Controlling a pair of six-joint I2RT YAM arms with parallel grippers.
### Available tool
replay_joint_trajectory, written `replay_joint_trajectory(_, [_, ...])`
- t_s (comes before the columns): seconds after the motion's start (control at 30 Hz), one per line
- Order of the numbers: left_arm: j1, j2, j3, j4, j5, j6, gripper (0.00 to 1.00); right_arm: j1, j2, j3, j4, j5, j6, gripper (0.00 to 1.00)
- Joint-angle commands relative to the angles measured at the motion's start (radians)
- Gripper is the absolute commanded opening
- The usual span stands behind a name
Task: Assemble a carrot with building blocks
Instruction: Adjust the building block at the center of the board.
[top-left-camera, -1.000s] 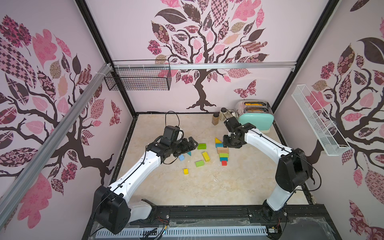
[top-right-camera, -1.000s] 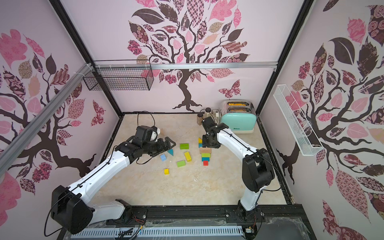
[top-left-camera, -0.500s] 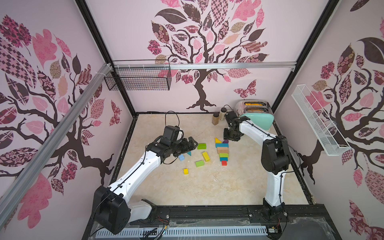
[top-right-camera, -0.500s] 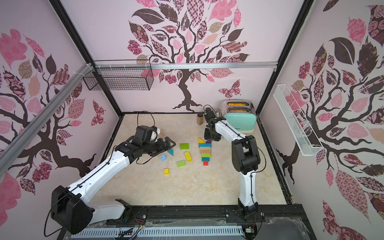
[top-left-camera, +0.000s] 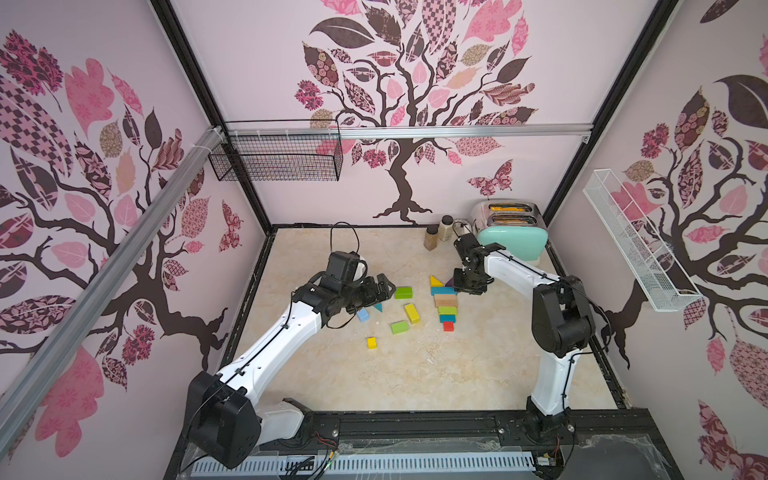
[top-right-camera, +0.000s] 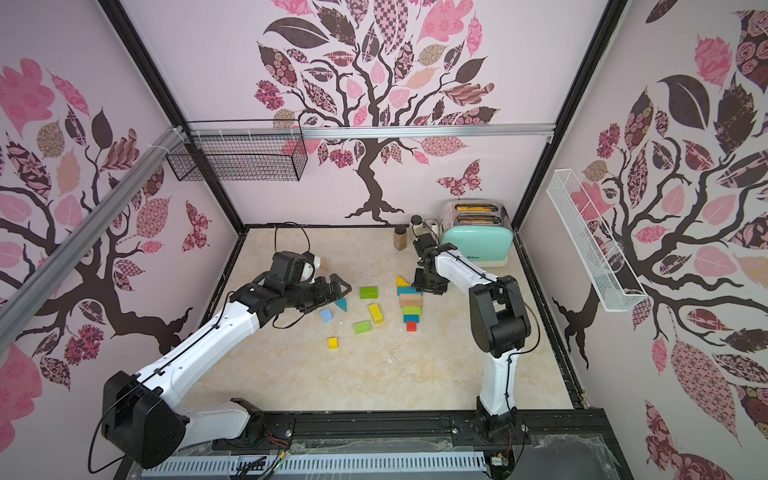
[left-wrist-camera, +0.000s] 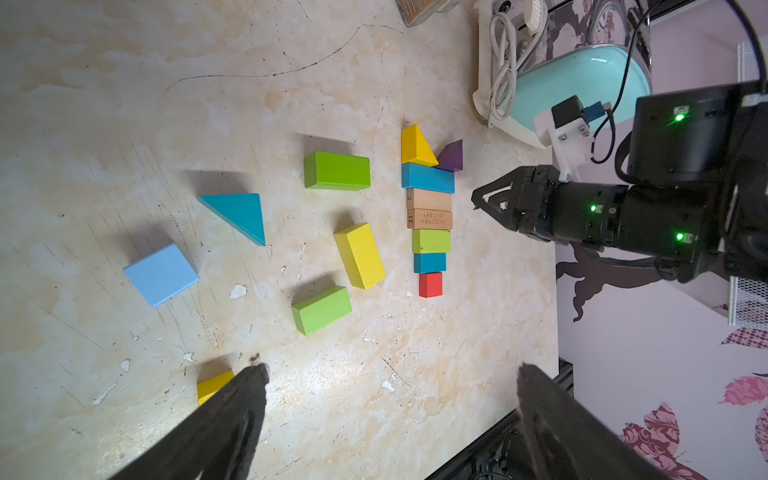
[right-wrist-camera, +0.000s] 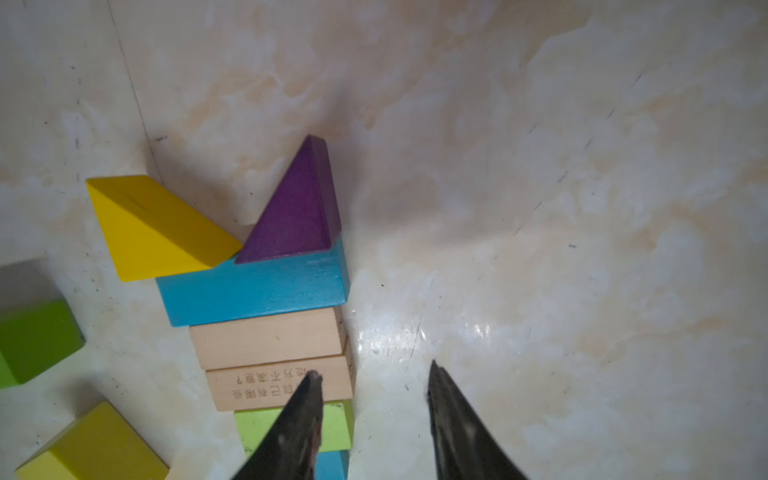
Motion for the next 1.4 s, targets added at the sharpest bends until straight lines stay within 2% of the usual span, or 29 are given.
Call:
replay_joint_trajectory(0.0, [0.004, 0.013, 0.028, 0.011, 0.002, 0.008, 0.98, -0.004, -0.035, -0.031, 0.035, -0.002, 0.020, 0.42])
replay_joint_trajectory(0.37, [0.004, 0.021, 0.023, 0.012, 0.007, 0.005, 0.98, -0.004, -0.014, -0.103, 0.078, -0.019, 0.028, 0.40])
replay_joint_trajectory(1.37, [0.005, 0.025, 0.020, 0.011, 0.004, 0.002, 0.98, -0.004, 0.029, -0.131, 0.113, -0.050, 0.029, 0.40])
